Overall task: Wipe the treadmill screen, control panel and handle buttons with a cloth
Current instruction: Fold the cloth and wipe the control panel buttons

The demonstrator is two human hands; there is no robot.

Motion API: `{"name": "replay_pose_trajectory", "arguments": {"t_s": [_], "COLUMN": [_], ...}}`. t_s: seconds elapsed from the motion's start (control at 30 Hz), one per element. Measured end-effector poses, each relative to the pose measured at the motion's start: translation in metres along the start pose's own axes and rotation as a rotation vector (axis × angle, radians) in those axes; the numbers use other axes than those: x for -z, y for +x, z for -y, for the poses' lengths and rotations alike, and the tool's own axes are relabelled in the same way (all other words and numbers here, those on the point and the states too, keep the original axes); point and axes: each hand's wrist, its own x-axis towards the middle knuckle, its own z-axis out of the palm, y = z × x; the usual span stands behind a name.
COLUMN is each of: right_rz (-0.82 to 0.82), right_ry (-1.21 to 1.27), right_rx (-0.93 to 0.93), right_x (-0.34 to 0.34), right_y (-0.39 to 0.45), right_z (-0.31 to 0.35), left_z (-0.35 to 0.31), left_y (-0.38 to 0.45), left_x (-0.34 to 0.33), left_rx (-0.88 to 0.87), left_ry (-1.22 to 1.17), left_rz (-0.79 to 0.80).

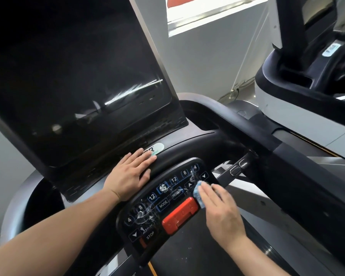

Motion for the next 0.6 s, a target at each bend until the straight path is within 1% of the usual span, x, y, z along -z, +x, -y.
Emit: {"name": "replay_pose_trajectory", "arguments": {"t_s": [0.07,0.1,0.13,0.2,0.23,0.3,0.33,0.37,0.43,0.47,0.5,0.57,0.6], "right_rz": [-0.052,-0.036,0.002,0.013,0.011,-0.012,-0.012,0.01,0.029,0.024,0.015,-0.04,-0.045], "right_ry": [-0.01,-0.011,-0.006,-0.003,0.017,0.063,0.049,0.039,0.045,0.056,0.078,0.108,0.105], "right_rx": [-0.147,-0.171,-0.125,0.032,0.042,-0.101,-0.162,-0.171,-0.003,0.061,0.067,-0.104,-0.18], "right_x": [0.003,0.003,0.0,-0.001,0.001,0.003,0.005,0.003,0.0,0.003,0.007,0.011,0.012], "right_y": [0.009,0.009,0.004,-0.001,0.003,0.016,0.019,0.018,0.009,0.011,0.017,0.032,0.036], "right_z": [-0.006,0.002,0.014,0.018,0.011,-0.006,-0.003,0.006,0.024,0.021,0.013,-0.005,-0.005], "left_z": [0.0,0.0,0.0,0.001,0.001,0.001,0.0,0.0,0.001,0.002,0.002,0.002,0.001], "left_y": [0.0,0.0,-0.001,-0.002,-0.001,0.0,0.001,0.0,-0.001,-0.001,-0.001,0.001,0.001], "left_x": [-0.001,-0.001,-0.001,-0.002,-0.002,-0.002,-0.002,-0.002,-0.003,-0.003,-0.003,-0.002,-0.003], "left_rx": [0.003,0.004,0.003,-0.003,-0.006,-0.006,-0.005,-0.004,-0.006,-0.01,-0.011,-0.002,0.002], "left_ry": [0.003,0.006,0.005,0.004,0.004,0.0,0.001,0.002,0.002,0.001,0.0,-0.001,0.0], "left_rz": [0.008,0.008,0.006,-0.007,-0.013,-0.012,-0.009,-0.006,-0.011,-0.015,-0.016,-0.004,0.002]}}
